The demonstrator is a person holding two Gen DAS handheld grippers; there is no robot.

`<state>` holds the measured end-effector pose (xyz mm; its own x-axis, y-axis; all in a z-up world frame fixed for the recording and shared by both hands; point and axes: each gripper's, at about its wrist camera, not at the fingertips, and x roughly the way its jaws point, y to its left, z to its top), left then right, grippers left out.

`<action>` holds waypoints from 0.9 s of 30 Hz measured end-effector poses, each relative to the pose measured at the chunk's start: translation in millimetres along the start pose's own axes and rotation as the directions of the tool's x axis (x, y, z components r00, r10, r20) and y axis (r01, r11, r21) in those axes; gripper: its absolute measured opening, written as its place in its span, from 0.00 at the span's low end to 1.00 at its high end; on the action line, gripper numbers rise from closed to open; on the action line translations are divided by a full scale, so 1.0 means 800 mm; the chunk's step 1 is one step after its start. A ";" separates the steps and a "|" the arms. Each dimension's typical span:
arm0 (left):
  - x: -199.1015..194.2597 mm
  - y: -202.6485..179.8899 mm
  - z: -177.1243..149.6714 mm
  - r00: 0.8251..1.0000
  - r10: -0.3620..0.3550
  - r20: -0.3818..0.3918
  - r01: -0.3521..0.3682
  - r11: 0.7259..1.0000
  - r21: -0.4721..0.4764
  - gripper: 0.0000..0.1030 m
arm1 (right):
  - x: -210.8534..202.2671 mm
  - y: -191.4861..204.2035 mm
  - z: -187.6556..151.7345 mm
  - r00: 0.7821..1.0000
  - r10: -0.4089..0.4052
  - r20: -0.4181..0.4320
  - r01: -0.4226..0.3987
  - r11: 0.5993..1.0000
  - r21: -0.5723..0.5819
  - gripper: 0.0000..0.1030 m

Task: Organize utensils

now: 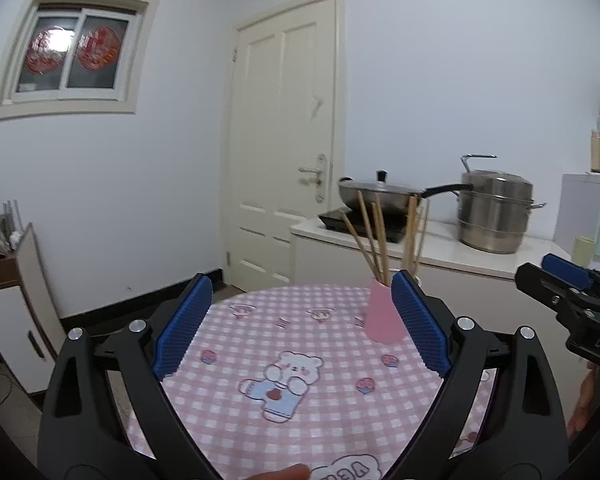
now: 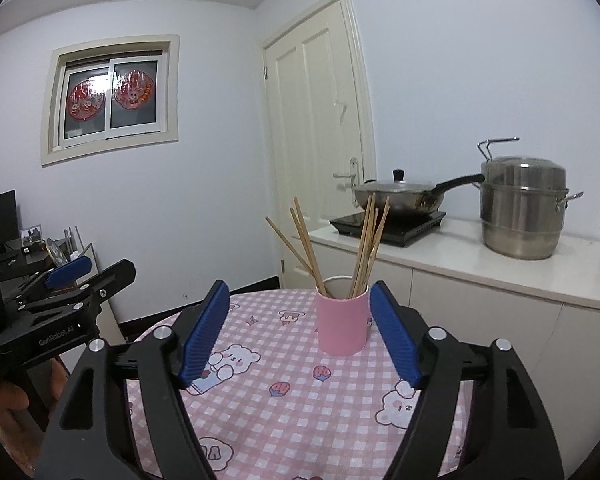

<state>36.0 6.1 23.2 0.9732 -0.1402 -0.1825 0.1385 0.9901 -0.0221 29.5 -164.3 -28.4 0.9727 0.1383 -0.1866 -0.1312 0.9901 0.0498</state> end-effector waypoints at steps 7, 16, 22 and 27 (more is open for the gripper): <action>-0.014 -0.007 -0.003 0.999 -0.006 0.051 0.005 1.000 0.016 0.90 | -0.004 0.011 -0.005 1.000 -0.013 0.022 0.013 1.000 -0.018 0.75; -0.025 -0.009 -0.008 0.997 -0.001 0.078 -0.001 1.000 0.021 0.93 | -0.013 0.017 -0.008 0.997 -0.035 0.062 0.037 0.999 -0.040 0.84; -0.030 -0.011 -0.010 0.996 -0.014 0.086 0.011 0.999 0.030 0.94 | -0.017 0.023 -0.011 0.996 -0.044 0.077 0.049 0.997 -0.059 0.87; -0.030 -0.015 -0.012 0.996 -0.007 0.086 0.003 0.999 0.052 0.94 | -0.018 0.022 -0.011 0.996 -0.045 0.080 0.049 0.997 -0.058 0.91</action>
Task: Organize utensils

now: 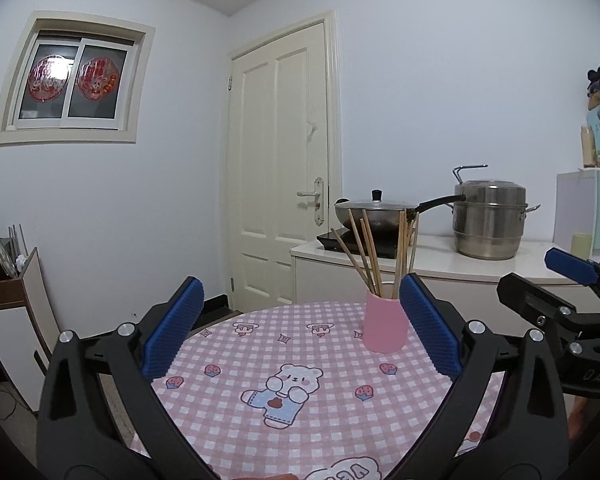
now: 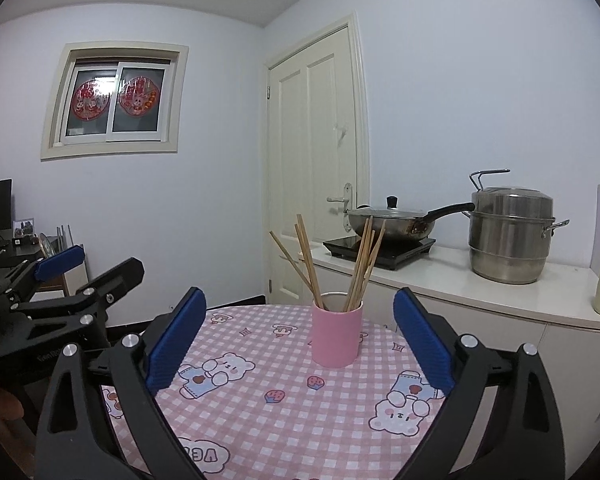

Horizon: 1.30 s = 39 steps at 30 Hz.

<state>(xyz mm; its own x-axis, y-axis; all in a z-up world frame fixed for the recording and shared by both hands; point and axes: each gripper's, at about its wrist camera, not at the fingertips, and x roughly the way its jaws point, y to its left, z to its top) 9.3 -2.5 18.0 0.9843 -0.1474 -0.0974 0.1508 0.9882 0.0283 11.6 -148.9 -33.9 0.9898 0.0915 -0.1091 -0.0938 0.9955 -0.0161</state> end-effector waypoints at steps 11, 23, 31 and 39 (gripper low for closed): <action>0.001 -0.003 -0.002 1.000 0.011 0.000 -0.011 1.000 0.002 0.94 | 0.001 -0.004 -0.002 1.000 0.000 0.002 0.000 1.000 0.007 0.92; 0.002 -0.005 -0.003 1.000 0.004 -0.002 -0.004 1.000 0.013 0.94 | 0.002 -0.004 -0.004 1.000 0.001 -0.006 -0.001 1.000 0.006 0.92; 0.003 -0.003 -0.002 1.000 0.006 -0.014 -0.006 1.000 0.007 0.94 | 0.003 -0.003 -0.004 1.000 0.007 -0.009 -0.006 1.000 0.008 0.92; 0.007 -0.001 -0.001 1.000 0.010 -0.022 -0.009 1.000 0.001 0.94 | 0.004 -0.004 -0.004 1.000 0.009 -0.013 -0.009 1.000 0.008 0.92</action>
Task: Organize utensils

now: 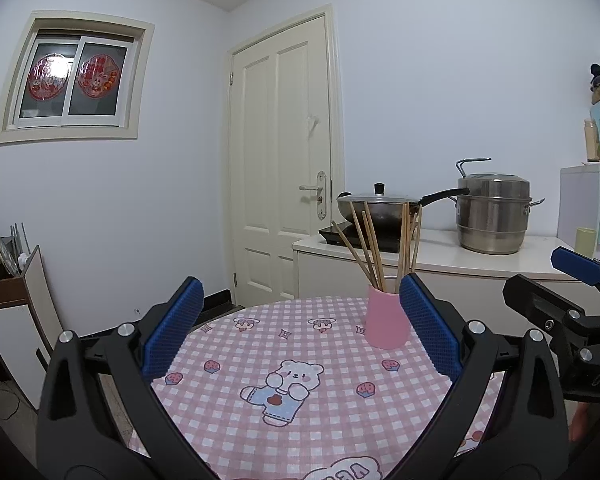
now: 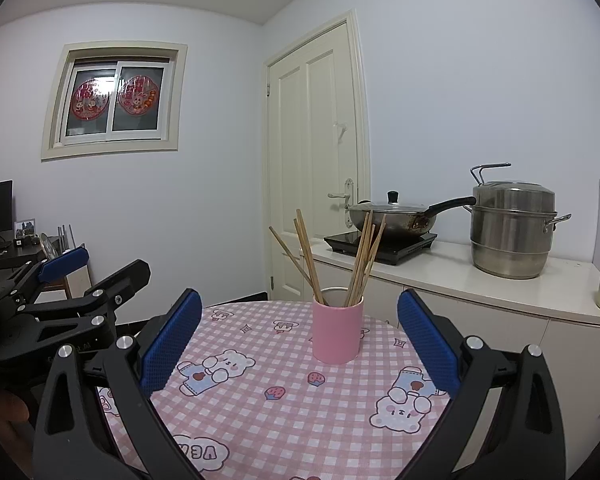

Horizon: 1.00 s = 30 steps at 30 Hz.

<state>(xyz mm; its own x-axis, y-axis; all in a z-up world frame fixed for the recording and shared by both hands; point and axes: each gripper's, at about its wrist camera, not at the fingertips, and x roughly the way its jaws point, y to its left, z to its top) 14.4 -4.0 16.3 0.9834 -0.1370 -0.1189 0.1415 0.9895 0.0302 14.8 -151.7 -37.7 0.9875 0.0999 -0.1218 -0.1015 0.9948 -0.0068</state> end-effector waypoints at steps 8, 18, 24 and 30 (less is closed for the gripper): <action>0.001 -0.001 -0.001 1.000 -0.005 0.000 0.005 1.000 0.004 0.94 | 0.000 0.000 -0.002 1.000 0.008 -0.006 -0.009 1.000 -0.002 0.92; 0.001 -0.005 -0.004 1.000 -0.008 -0.004 0.008 1.000 0.011 0.94 | -0.001 0.000 -0.004 1.000 0.007 -0.011 -0.007 1.000 0.006 0.92; 0.001 -0.007 -0.005 1.000 -0.006 -0.005 0.006 1.000 0.015 0.94 | 0.000 -0.003 -0.006 1.000 0.006 -0.016 -0.006 1.000 0.009 0.92; 0.002 -0.009 -0.007 1.000 0.000 0.001 0.000 1.000 0.012 0.94 | 0.001 -0.006 -0.008 1.000 0.005 -0.020 -0.005 1.000 0.009 0.92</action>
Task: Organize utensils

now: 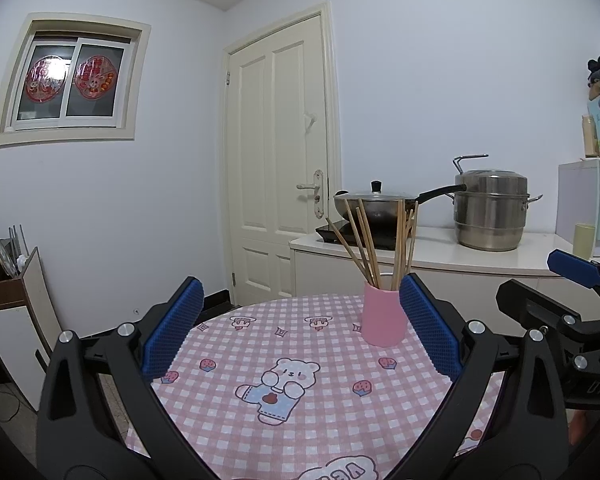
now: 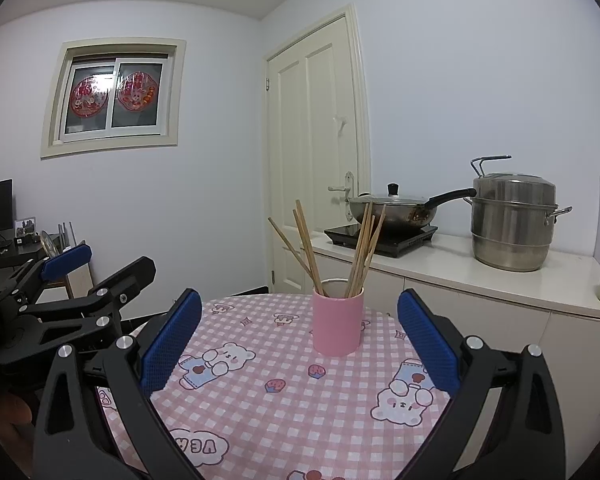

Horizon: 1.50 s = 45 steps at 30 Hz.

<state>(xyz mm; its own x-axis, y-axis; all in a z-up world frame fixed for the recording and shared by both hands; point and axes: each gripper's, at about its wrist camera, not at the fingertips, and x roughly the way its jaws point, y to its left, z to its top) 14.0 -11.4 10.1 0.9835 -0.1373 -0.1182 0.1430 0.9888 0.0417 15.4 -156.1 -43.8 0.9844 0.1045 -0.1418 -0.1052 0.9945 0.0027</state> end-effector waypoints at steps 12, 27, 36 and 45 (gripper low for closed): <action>0.003 -0.006 -0.001 1.000 0.005 -0.009 -0.005 1.000 0.012 0.94 | 0.002 -0.003 -0.003 1.000 0.001 -0.005 -0.001 1.000 -0.001 0.92; 0.003 -0.006 -0.001 1.000 0.005 -0.013 -0.005 1.000 0.009 0.94 | 0.004 -0.003 -0.005 1.000 0.000 -0.014 0.000 1.000 -0.004 0.92; 0.005 -0.005 -0.001 1.000 0.004 -0.018 -0.004 1.000 0.005 0.94 | 0.004 -0.002 -0.006 1.000 0.002 -0.018 -0.002 1.000 -0.006 0.92; 0.005 -0.005 -0.001 1.000 0.006 -0.017 -0.006 1.000 0.004 0.94 | 0.004 -0.001 -0.006 1.000 0.001 -0.019 -0.002 1.000 -0.007 0.92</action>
<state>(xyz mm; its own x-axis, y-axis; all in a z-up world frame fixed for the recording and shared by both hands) 17.1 -15.9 8.8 0.9823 -0.1303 -0.1348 0.1376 0.9894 0.0466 17.8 -156.7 -48.8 0.9814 0.1057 -0.1601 -0.1077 0.9942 -0.0039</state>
